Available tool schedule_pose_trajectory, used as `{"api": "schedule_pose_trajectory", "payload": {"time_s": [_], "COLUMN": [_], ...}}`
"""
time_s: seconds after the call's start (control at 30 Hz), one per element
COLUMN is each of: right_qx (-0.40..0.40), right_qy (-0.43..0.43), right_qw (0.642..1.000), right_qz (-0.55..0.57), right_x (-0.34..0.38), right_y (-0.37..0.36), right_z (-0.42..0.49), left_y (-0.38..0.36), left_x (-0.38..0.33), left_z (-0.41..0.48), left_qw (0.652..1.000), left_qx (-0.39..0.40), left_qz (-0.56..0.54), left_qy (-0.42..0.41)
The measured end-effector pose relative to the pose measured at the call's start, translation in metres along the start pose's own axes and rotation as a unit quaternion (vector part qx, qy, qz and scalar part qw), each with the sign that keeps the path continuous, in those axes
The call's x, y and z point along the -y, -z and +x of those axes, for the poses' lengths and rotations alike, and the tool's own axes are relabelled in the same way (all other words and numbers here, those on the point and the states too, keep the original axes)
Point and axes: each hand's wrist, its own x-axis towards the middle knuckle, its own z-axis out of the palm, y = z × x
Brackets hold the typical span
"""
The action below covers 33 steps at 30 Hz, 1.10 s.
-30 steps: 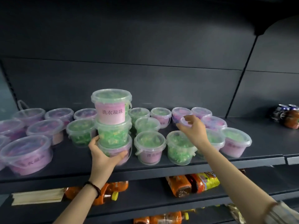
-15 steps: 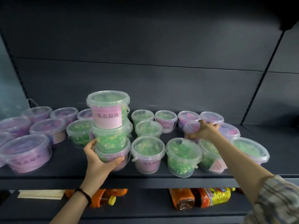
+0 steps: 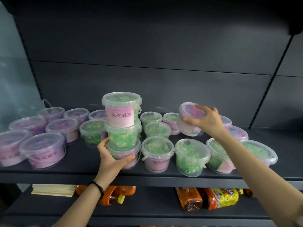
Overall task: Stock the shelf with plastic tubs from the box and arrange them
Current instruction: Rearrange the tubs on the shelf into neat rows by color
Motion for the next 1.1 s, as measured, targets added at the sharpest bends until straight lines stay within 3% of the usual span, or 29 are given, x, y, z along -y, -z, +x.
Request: {"api": "schedule_pose_trajectory", "payload": {"time_s": [0.23,0.37,0.43,0.53,0.6,0.7,0.83,0.97,1.03,1.1], "right_qx": [0.057,0.088,0.112,0.136,0.137,0.116,0.126,0.140,0.115,0.040], "right_qy": [0.031,0.046,0.054,0.079,0.095,0.119,0.123,0.130,0.143,0.147], "right_qw": [0.992,0.989,0.986,0.979,0.978,0.979,0.975,0.971,0.972,0.977], "right_qz": [0.108,0.108,0.113,0.127,0.128,0.120,0.136,0.147,0.149,0.149], "right_x": [0.069,0.095,0.107,0.129,0.145,0.170,0.195,0.201,0.199,0.194], "right_y": [-0.003,-0.021,-0.035,-0.064,-0.088,-0.126,-0.171,-0.201,-0.213,-0.225], "right_z": [-0.089,-0.136,-0.154,-0.173,-0.183,-0.192,-0.195,-0.189,-0.188,-0.188], "left_y": [0.004,0.027,0.048,0.076,0.092,0.112,0.135,0.153,0.159,0.163], "left_x": [-0.013,-0.027,-0.034,-0.046,-0.049,-0.051,-0.039,-0.020,-0.011,-0.003], "left_z": [-0.001,-0.014,-0.026,-0.041,-0.046,-0.046,-0.040,-0.030,-0.022,-0.014], "left_qw": [0.999,0.994,0.991,0.963,0.950,0.959,0.988,0.996,0.998,0.999], "left_qx": [0.015,0.031,0.093,0.265,0.310,0.279,0.151,0.088,0.055,0.030], "left_qz": [0.023,0.103,0.087,0.023,-0.005,-0.047,-0.033,-0.015,-0.021,-0.016], "left_qy": [0.021,0.007,-0.031,-0.040,-0.033,-0.025,-0.025,-0.010,0.001,0.012]}}
